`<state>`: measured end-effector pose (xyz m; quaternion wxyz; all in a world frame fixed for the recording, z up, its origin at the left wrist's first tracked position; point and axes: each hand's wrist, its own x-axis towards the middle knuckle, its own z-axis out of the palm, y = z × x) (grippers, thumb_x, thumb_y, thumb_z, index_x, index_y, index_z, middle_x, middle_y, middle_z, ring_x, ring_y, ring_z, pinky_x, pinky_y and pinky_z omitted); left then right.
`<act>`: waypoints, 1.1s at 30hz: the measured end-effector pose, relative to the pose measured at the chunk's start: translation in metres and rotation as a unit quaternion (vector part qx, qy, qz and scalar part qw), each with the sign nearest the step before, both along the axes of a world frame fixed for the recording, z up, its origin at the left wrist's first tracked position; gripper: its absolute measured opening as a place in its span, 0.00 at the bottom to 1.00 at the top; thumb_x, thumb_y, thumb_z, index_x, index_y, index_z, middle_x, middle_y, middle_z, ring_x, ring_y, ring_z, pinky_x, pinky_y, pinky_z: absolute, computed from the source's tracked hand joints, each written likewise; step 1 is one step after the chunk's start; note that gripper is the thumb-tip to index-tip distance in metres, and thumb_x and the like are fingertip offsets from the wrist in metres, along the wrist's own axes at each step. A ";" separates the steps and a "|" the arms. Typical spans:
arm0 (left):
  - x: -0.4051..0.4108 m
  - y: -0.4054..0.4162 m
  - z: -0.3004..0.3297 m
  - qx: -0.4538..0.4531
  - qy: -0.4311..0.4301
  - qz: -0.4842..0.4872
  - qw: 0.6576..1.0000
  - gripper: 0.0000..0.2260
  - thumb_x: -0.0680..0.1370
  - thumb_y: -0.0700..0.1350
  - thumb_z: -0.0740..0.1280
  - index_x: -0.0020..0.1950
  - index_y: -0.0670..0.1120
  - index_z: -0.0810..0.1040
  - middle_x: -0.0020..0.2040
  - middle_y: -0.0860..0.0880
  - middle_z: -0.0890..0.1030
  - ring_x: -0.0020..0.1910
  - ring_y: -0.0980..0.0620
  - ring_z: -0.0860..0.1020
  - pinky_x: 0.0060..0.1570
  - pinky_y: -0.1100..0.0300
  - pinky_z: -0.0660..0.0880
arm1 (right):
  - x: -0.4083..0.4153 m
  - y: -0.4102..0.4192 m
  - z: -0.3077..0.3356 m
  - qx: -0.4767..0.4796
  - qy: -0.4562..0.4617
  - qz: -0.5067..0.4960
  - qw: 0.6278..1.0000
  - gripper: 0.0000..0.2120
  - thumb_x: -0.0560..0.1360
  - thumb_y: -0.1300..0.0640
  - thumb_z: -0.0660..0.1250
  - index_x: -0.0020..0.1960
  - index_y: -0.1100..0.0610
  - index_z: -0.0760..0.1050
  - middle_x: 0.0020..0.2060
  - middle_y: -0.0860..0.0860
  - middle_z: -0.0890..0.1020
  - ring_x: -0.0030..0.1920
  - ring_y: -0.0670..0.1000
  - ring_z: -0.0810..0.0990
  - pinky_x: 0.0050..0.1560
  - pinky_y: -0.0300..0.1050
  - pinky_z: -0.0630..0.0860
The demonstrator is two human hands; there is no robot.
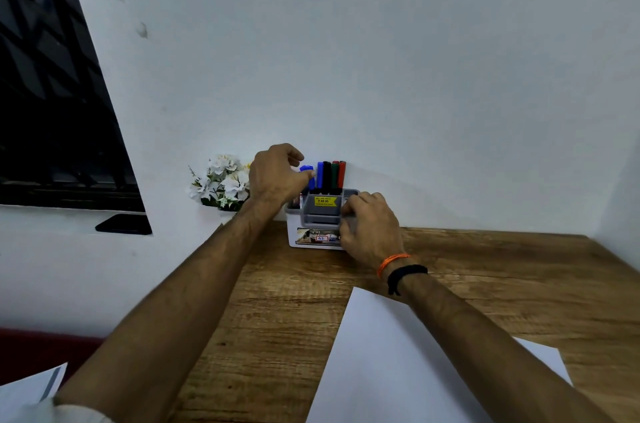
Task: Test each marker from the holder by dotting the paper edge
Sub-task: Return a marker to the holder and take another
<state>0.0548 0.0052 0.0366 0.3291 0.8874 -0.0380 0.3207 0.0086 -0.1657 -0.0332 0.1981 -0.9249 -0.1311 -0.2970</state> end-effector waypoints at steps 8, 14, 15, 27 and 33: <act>0.020 -0.016 0.013 -0.003 0.021 -0.003 1.000 0.12 0.73 0.34 0.67 0.51 0.47 0.84 0.52 0.48 0.84 0.52 0.49 0.81 0.55 0.56 0.78 | 0.001 -0.002 -0.002 -0.006 0.004 0.012 1.000 0.13 0.76 0.53 0.66 0.59 0.56 0.75 0.56 0.53 0.78 0.58 0.52 0.71 0.56 0.46 0.74; 0.037 -0.002 0.014 0.071 0.089 0.001 0.994 0.14 0.72 0.35 0.71 0.55 0.46 0.83 0.56 0.46 0.83 0.55 0.49 0.80 0.56 0.54 0.78 | 0.003 -0.003 -0.003 -0.012 -0.006 0.016 1.000 0.13 0.76 0.53 0.65 0.59 0.56 0.75 0.56 0.52 0.78 0.58 0.52 0.71 0.57 0.45 0.74; 0.038 -0.001 0.013 0.073 0.096 -0.005 0.993 0.13 0.72 0.35 0.72 0.55 0.46 0.83 0.56 0.46 0.83 0.54 0.49 0.80 0.56 0.54 0.77 | 0.003 -0.003 -0.004 -0.011 -0.008 0.015 1.000 0.12 0.76 0.54 0.65 0.58 0.56 0.75 0.56 0.52 0.78 0.57 0.51 0.71 0.56 0.45 0.73; 0.049 0.000 0.014 0.070 0.075 -0.022 0.994 0.07 0.72 0.35 0.72 0.46 0.44 0.86 0.47 0.46 0.85 0.44 0.52 0.80 0.46 0.62 0.76 | 0.004 0.000 -0.011 0.001 -0.040 0.010 0.999 0.11 0.75 0.54 0.66 0.56 0.57 0.76 0.54 0.52 0.78 0.56 0.52 0.71 0.53 0.44 0.74; 0.023 0.009 0.076 0.003 -0.068 -0.033 0.997 0.06 0.72 0.37 0.72 0.45 0.46 0.85 0.47 0.48 0.85 0.45 0.52 0.82 0.51 0.61 0.77 | 0.001 -0.001 -0.007 -0.009 -0.029 0.015 0.999 0.11 0.74 0.55 0.66 0.55 0.57 0.75 0.54 0.53 0.78 0.56 0.53 0.71 0.53 0.44 0.75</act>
